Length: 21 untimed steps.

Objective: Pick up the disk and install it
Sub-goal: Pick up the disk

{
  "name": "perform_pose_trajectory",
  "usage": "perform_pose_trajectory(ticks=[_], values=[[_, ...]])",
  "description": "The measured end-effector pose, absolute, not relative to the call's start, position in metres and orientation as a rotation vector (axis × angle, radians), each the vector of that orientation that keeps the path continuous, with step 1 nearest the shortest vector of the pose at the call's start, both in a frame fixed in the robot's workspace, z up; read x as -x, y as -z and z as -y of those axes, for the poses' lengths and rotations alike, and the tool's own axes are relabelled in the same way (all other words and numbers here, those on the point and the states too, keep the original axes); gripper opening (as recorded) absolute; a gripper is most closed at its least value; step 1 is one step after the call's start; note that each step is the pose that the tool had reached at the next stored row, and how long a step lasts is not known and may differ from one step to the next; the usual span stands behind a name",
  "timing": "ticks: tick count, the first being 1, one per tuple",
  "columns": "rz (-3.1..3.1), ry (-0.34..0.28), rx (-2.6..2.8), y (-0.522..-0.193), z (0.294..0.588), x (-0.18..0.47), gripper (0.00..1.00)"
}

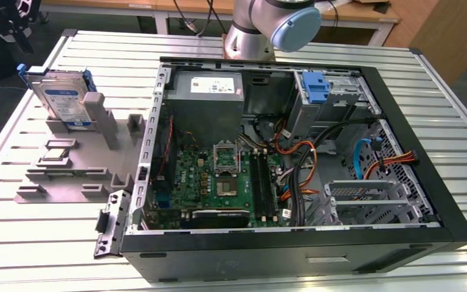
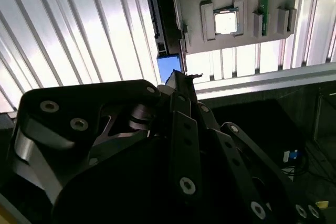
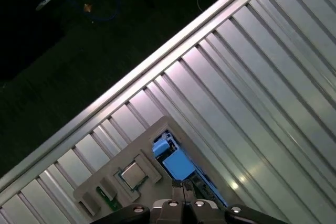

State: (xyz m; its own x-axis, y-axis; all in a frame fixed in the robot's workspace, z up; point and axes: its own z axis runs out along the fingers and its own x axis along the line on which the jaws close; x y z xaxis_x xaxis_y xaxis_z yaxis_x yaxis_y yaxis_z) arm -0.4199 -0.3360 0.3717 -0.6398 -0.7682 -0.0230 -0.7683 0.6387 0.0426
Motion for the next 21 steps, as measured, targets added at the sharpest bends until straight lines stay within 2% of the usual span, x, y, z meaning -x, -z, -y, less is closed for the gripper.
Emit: perform_pose_trajectory(ticks=[21], values=[[-2.653,-0.064,1.662,-0.3703,0.336,0.4198,0.1]])
